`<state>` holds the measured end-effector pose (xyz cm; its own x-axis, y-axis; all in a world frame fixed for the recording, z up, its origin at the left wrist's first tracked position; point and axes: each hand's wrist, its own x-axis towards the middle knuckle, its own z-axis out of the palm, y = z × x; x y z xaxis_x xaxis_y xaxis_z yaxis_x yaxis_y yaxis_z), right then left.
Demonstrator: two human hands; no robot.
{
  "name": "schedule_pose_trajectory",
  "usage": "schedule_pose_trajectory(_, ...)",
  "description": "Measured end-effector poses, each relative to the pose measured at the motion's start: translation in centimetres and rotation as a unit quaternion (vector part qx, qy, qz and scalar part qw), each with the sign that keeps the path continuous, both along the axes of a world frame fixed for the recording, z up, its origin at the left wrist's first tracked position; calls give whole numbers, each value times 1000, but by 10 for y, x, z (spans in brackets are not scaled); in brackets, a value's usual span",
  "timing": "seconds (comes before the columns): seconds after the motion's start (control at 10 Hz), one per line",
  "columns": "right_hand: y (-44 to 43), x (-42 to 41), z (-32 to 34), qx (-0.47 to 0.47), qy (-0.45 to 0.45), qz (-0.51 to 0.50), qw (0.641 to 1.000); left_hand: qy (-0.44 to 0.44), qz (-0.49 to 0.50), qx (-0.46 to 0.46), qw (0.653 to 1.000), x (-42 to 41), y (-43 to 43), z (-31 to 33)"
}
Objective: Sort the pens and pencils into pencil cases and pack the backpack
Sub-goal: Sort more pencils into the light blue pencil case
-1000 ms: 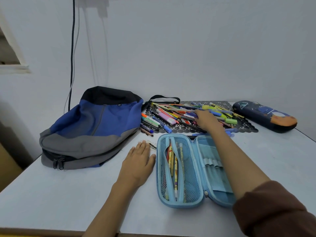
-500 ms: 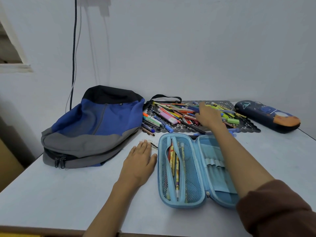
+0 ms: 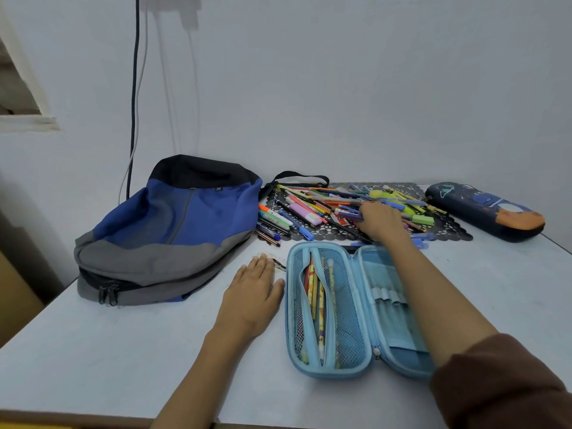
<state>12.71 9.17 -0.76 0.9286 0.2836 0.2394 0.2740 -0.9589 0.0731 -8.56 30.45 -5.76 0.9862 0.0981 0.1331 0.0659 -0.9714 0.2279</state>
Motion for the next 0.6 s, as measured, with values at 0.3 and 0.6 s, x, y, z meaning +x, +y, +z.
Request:
schedule_pose_trajectory(0.3, 12, 3, 17, 112, -16, 20, 993, 5, -2, -2, 1000, -1, 0, 0)
schedule_pose_trajectory(0.6, 53, -12, 23, 199, 153, 112, 961, 4, -4, 0, 1000, 0, 1, -2)
